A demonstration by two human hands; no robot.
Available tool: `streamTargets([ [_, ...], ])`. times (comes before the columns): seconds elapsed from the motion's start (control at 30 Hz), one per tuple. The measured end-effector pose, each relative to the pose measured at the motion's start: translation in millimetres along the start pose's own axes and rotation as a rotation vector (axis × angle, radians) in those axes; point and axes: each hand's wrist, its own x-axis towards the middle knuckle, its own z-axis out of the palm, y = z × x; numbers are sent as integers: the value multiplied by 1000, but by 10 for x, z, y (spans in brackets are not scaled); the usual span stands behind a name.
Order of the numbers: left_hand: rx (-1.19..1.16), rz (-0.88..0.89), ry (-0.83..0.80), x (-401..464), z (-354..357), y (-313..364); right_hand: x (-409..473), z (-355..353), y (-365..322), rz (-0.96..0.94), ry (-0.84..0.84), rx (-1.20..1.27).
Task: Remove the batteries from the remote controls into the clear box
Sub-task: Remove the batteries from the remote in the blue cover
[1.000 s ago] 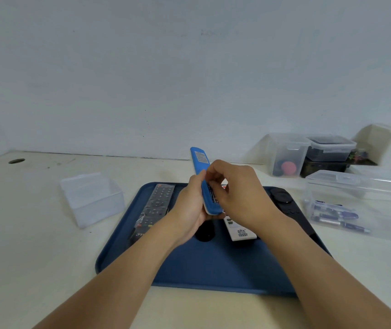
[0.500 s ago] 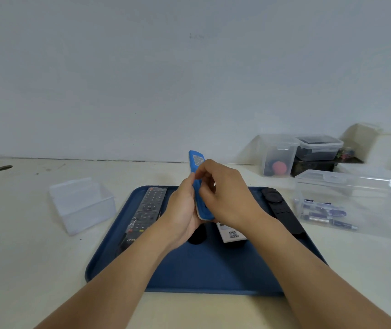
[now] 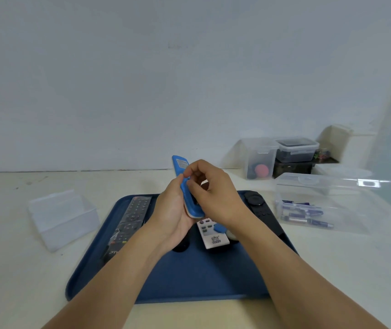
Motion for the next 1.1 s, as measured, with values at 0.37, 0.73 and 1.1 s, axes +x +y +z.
streamTargets([
  [0.37, -95, -58, 58, 154, 137, -4, 30, -137, 23, 16, 90, 0],
  [0.73, 346, 148, 115, 192, -94, 23, 151, -378, 216, 726, 284, 1458],
  [1.1, 331, 243, 162, 216, -225, 193, 114, -529, 192, 522, 137, 215],
])
